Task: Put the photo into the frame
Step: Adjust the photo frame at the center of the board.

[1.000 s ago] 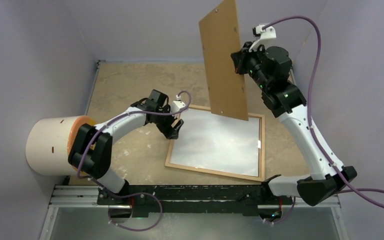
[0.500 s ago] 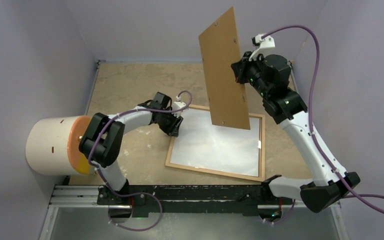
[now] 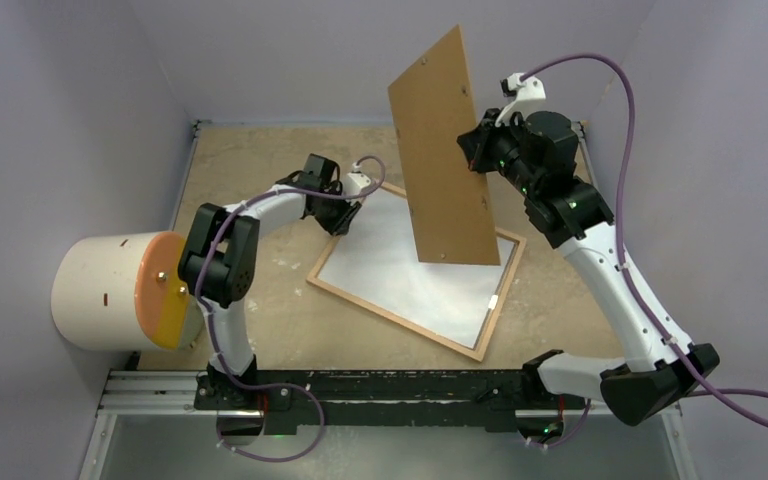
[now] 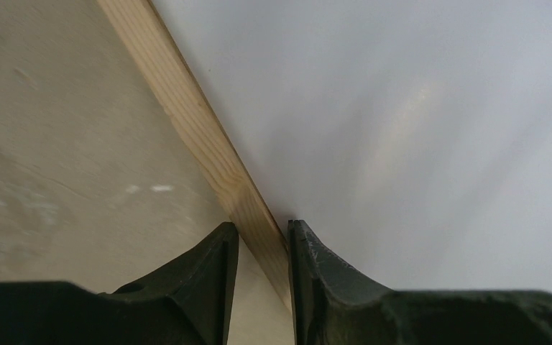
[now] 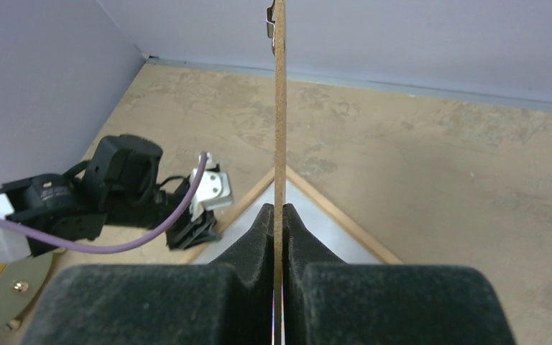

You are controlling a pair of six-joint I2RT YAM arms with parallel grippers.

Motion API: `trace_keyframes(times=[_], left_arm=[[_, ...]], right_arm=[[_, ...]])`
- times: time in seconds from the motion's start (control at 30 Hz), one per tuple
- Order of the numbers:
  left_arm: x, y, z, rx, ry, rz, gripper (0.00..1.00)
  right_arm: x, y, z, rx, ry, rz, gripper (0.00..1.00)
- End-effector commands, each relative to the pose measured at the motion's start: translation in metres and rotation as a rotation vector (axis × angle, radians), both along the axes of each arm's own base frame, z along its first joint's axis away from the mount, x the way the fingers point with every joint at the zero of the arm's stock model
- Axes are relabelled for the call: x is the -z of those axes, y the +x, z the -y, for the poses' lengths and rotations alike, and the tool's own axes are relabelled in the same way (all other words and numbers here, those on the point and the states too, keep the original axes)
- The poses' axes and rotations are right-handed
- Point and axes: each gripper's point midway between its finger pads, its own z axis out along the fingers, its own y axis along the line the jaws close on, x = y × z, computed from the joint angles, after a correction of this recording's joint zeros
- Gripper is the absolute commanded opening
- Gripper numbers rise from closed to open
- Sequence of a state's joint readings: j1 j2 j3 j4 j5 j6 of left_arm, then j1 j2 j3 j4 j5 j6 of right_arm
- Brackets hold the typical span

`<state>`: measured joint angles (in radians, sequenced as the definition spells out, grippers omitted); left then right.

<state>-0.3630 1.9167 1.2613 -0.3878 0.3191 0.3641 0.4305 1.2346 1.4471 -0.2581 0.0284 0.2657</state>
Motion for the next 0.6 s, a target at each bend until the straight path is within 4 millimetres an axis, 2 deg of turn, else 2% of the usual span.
trace_keyframes(times=[0.0, 0.17, 0.33, 0.4, 0.57], left_arm=[[-0.004, 0.053, -0.022, 0.133, 0.171, 0.212, 0.16], [-0.017, 0.095, -0.019, 0.303, 0.28, 0.414, 0.11], [-0.023, 0.131, -0.015, 0.48, 0.399, 0.516, 0.1], [-0.026, 0.142, -0.01, 0.57, 0.436, 0.57, 0.1], [-0.034, 0.153, 0.005, 0.79, 0.483, 0.676, 0.1]], right_arm=[[-0.037, -0.01, 0.002, -0.006, 0.09, 0.053, 0.0], [-0.025, -0.019, 0.008, 0.003, 0.103, -0.023, 0.0], [-0.018, -0.031, 0.008, -0.023, 0.148, -0.073, 0.0], [-0.015, -0.035, 0.006, -0.036, 0.16, -0.097, 0.0], [0.002, -0.041, 0.005, -0.046, 0.168, -0.17, 0.0]])
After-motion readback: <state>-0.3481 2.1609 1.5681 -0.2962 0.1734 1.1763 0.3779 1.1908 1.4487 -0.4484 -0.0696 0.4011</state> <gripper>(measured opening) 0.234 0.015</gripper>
